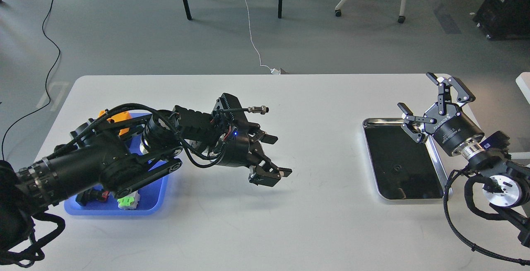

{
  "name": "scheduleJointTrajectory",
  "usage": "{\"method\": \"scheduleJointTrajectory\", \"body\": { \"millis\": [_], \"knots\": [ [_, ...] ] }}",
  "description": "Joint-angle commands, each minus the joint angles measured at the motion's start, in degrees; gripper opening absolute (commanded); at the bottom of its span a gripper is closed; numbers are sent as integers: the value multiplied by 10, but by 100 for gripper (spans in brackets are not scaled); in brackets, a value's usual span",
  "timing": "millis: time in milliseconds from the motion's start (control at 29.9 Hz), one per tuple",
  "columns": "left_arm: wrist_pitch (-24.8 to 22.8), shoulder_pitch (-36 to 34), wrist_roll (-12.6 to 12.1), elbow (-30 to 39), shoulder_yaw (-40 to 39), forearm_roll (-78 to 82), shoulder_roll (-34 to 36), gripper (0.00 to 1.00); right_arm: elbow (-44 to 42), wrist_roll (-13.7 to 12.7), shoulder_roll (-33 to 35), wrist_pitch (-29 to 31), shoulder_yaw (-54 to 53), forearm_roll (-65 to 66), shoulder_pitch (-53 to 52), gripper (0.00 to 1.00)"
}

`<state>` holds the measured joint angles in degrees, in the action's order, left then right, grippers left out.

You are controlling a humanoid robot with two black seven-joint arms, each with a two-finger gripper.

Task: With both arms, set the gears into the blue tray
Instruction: 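Grasp the black part on the table with the left gripper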

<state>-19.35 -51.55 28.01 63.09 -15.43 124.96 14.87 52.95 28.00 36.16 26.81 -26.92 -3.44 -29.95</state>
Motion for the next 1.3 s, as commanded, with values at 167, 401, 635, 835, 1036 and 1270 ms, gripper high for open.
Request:
{"method": "scheduleJointTrajectory", "body": {
  "millis": [167,401,635,835,1036,1270],
  "knots": [
    [2,7,0,-46,4,0,-22,89,0,0,1,0,0,0,2,97],
    [5,7,0,-60,37,0,-23,86,0,0,0,0,0,0,3,97],
    [12,7,0,-93,55,0,-25,86,2,0,1,1,-1,0,7,97],
    [21,16,0,-106,58,0,-28,76,2,0,1,0,-3,0,7,97],
    [24,18,0,-110,58,0,-33,64,2,0,1,0,-3,0,8,97],
    [24,20,0,-115,59,0,-32,47,3,0,1,0,-3,0,9,97]
  ]
}}
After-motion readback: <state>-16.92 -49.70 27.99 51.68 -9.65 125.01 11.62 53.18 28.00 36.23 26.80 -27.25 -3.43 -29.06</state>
